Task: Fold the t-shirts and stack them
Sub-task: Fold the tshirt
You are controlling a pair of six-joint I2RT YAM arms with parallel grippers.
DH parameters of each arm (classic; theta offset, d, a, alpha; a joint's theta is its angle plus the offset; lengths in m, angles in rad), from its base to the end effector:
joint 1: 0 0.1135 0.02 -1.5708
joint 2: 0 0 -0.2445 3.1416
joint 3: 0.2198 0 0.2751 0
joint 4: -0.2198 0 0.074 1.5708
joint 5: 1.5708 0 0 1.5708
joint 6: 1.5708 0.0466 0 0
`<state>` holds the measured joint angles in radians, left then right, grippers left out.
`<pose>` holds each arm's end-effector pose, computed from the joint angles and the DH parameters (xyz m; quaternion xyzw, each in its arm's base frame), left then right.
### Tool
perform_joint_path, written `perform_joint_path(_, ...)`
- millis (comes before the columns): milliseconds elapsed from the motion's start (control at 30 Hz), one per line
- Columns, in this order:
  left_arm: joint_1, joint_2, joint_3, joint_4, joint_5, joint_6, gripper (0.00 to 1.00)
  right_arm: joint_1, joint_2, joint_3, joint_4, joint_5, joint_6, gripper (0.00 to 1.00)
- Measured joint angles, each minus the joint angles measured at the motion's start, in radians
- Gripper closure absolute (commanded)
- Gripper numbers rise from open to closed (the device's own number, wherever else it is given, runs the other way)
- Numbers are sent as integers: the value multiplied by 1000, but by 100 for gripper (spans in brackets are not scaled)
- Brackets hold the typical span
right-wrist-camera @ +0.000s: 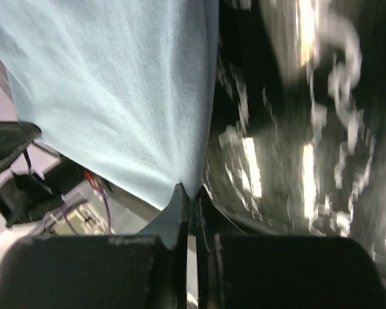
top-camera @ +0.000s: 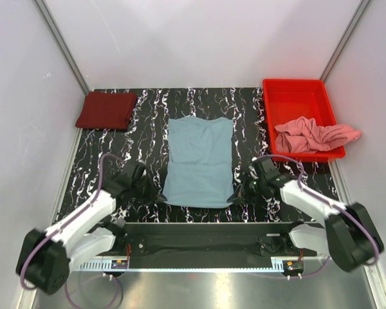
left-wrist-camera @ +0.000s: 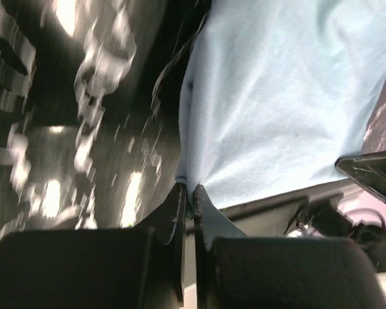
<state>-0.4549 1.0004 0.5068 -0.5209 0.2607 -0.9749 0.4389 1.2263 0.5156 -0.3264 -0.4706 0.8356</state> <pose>0.1885 -0.1056 0.1438 -0.2106 0.9305 -0.2729 0.1237 0.2072 0.1206 0.1145 0.1246 0.9317 0.3333 0.0723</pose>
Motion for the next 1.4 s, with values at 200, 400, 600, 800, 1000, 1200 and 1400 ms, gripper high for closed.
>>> perform_joint_path(200,-34,-335,-81,-155,2,-98,100,94,-322,-130,-125,-13,106,100)
perform_joint_path(400,-42,-507,-116,-265,22,-164,100,117,-476,-136,-222,-14,160,100)
perform_joint_path(600,-43,-471,-89,-310,32,-162,100,124,-448,-121,-255,-14,182,100)
perform_joint_path(800,-43,-262,114,-336,20,-82,100,124,-345,26,-308,10,177,100)
perform_joint_path(1000,-13,50,435,-348,15,54,100,57,-122,262,-333,6,108,100)
perform_joint_path(1200,87,395,756,-356,51,191,98,-118,141,521,-367,-47,-21,100)
perform_joint_path(1400,131,712,1091,-391,101,294,95,-193,389,745,-383,-101,-111,100)
